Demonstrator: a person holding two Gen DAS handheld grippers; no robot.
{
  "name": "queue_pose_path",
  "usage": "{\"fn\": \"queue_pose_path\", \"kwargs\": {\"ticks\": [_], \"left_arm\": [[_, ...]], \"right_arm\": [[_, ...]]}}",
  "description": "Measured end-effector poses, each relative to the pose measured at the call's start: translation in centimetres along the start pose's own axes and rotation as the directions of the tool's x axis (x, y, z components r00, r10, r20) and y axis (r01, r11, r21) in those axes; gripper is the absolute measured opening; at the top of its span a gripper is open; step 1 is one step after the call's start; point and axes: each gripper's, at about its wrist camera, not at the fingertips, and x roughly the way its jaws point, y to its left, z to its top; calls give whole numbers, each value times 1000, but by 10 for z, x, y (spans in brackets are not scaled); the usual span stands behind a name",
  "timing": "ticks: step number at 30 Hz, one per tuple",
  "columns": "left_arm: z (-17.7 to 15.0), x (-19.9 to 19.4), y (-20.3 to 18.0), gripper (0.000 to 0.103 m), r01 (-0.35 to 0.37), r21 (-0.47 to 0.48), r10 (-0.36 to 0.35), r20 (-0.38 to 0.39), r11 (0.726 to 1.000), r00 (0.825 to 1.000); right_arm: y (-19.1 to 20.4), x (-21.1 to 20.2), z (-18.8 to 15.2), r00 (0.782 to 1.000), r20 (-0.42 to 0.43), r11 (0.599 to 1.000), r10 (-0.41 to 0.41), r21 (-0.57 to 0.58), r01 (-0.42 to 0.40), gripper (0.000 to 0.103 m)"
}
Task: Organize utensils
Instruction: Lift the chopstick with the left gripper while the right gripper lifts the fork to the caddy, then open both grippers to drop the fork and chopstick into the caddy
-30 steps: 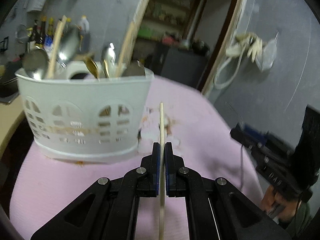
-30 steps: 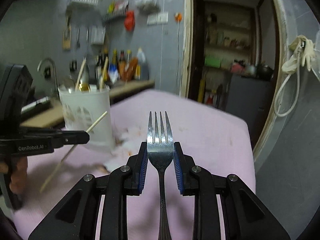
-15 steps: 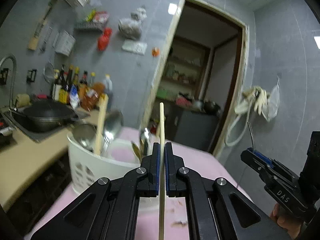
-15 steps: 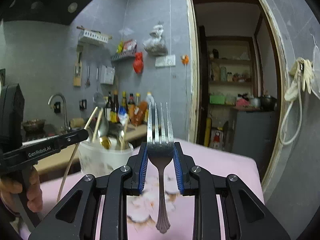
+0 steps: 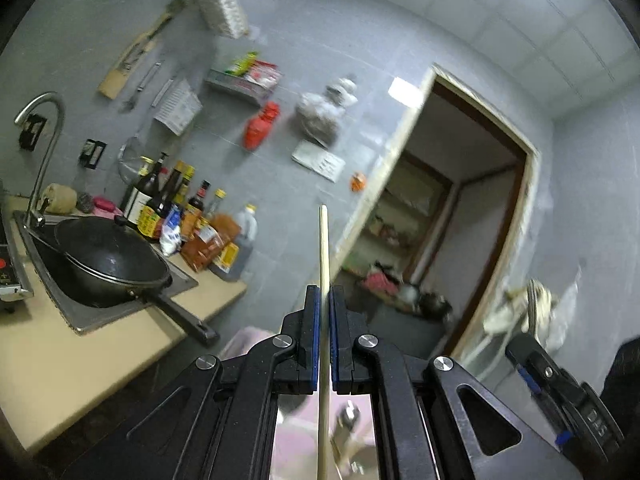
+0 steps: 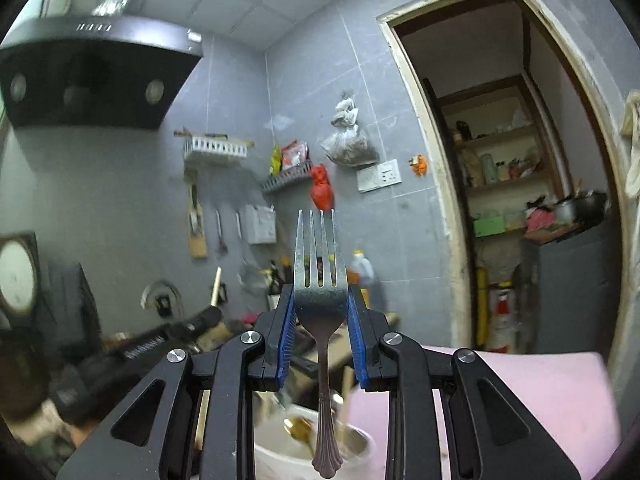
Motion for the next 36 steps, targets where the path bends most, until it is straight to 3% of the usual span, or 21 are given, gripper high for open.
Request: {"fn": "queue_pose_path", "kwargs": {"ticks": [7,14,22,28,30,34,36], "left_arm": [[8,10,22,2,-74,-23,76,104,997,992],[-16,17,27,2,-150,31,144,154,988,978],[-48,17,23,2,-163,145,152,85,976,985],[-51,17,23,4,-145,162,142,32,976,989],[-53,18,22,7,-148,177,152,-7,973,988],[-55,12,24,37,-124,176,130,-28,977,991],[-54,5,24,38,-113,171,117,-18,979,993]], "right_arm": [[4,28,-13,999,42,999,-19,-34,20,22],[-5,40,-44,999,18,999,-40,-29,41,22],[-14,53,-73,995,-76,997,-66,-37,63,22],[-14,51,-81,993,-102,998,-61,-40,58,24],[-13,50,-81,994,-93,998,-59,-45,55,30],[-11,49,-80,995,-82,998,-51,-43,47,35],[-10,48,-80,996,-77,998,-55,-46,51,39]]}}
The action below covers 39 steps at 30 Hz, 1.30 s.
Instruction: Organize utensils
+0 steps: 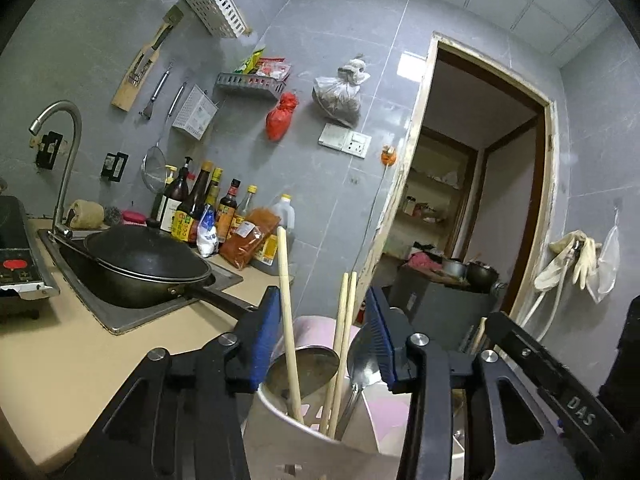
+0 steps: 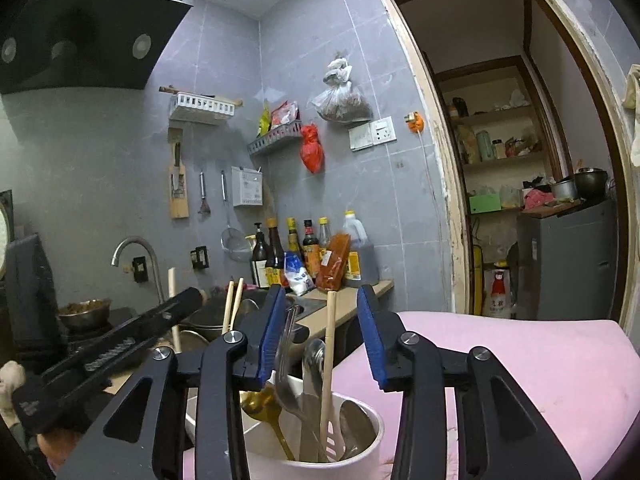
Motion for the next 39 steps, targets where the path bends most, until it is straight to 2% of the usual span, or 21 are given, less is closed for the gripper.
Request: {"fn": "queue_pose_path", "kwargs": {"ticks": [3,5,9,12,14,17,20,27,29,33,39], "left_arm": [[2,-8,-1,42,5,5,-5,11,1000,1000],[4,-9,-3,49,16,3,-16,-3,1000,1000],[8,-10,-10,49,28,26,-26,-60,999,998],[7,-14,-20,49,7,76,1,-99,997,995],[5,-16,-26,54,-6,100,20,-131,995,991],[1,-25,-35,61,-7,129,28,-169,992,985],[-5,-35,-43,74,3,144,25,-188,990,982],[-19,-62,-64,85,49,182,-2,-254,982,967],[-24,-71,-69,94,57,186,-7,-258,981,966],[-35,-91,-78,96,74,190,-23,-256,979,966],[-52,-119,-85,96,101,191,-47,-271,976,962]], "right_arm": [[1,-4,3,1000,14,1000,-3,8,3,52],[2,-9,5,999,33,1000,-11,13,10,57],[4,-16,9,999,28,1000,-29,2,29,72],[2,-29,10,998,33,998,-59,-6,59,82],[1,-35,11,995,27,996,-93,-17,93,87],[-3,-48,9,991,17,990,-134,-35,135,101],[-7,-68,8,984,24,984,-174,-44,175,103],[-15,-117,4,974,-23,974,-227,-38,226,103],[-14,-130,3,970,-37,970,-239,-41,238,103],[-11,-160,-2,960,-70,963,-270,-36,268,103],[-9,-200,-16,932,-122,939,-341,12,345,103]]}}
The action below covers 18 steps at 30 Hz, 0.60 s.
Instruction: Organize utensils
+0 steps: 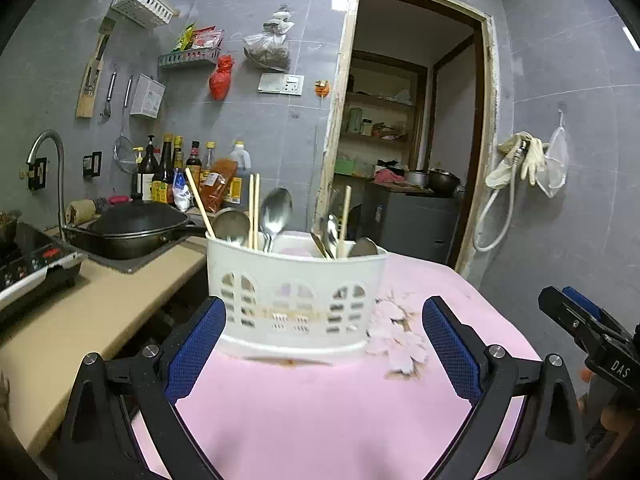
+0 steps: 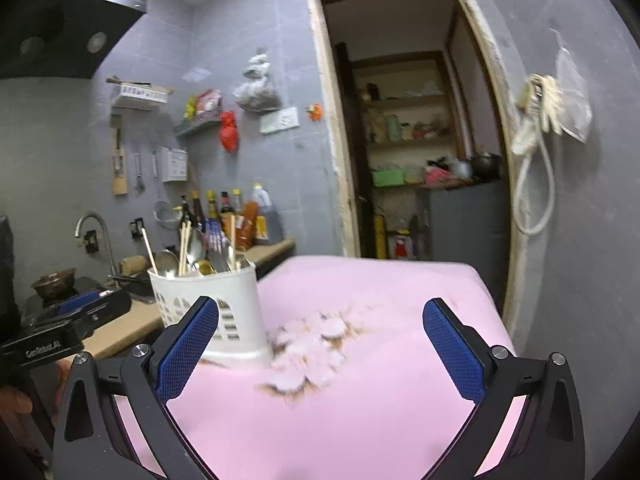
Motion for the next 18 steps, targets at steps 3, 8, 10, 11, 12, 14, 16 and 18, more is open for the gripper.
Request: {"fn": "queue_pose_path", "kwargs": {"ticks": [3,8,10,11,12,14,16,18], "left_arm": [[-9,-8,-2,96,13,-6,-14,-17,1000,1000],[-23,-17,-2,96,8,-20,-9,-33,1000,999],[-28,-19,-1,96,-4,-28,3,-36,1000,999],[-29,-20,-1,96,-10,-34,9,-34,999,999],[-31,-20,0,96,-16,-40,15,-32,999,999],[-34,-20,1,96,-19,-47,18,-35,999,999],[-36,-21,2,96,-22,-49,20,-42,999,999],[-37,-22,1,96,-25,-47,23,-42,999,999]], "right_arm": [[-4,-14,-8,999,-15,999,-37,29,38,103],[-8,-29,-20,996,-38,996,-83,39,84,103],[-6,-32,-24,994,-40,994,-102,22,103,103],[-6,-33,-26,993,-39,994,-112,9,112,103],[-5,-33,-27,992,-38,993,-121,-4,121,103],[-3,-35,-29,990,-32,990,-139,-27,138,103],[-2,-36,-30,990,-27,989,-142,-36,141,103],[-1,-36,-31,990,-27,990,-138,-35,137,103]]}}
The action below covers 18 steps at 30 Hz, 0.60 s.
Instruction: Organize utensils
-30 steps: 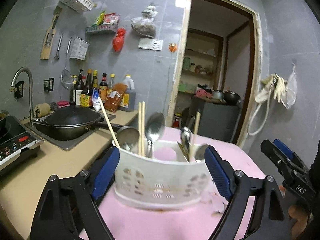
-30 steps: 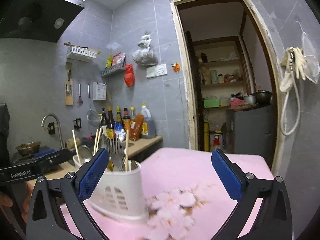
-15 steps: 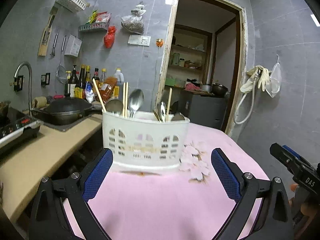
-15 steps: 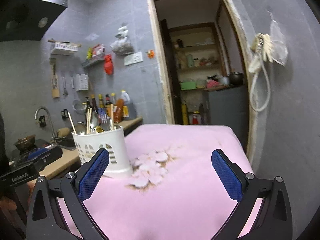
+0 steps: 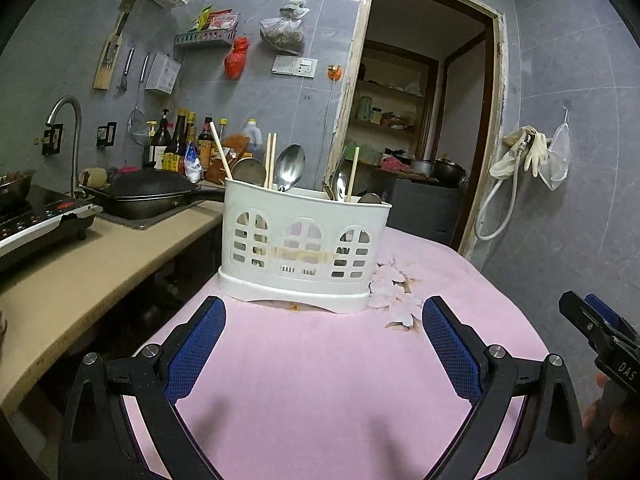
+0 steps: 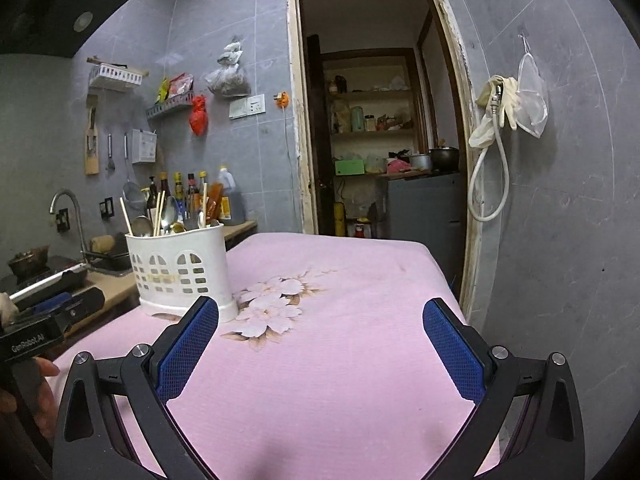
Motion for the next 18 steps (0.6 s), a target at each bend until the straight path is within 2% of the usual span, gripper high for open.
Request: {"fn": "queue_pose_path", "kwargs": {"ticks": [18], "left_arm": [[-3,-2,-5,96,-5,33,5,4,999,1000]], "right_arm": [[-2,1,-2,1000,-14,1000,12,20,-12,103]]}}
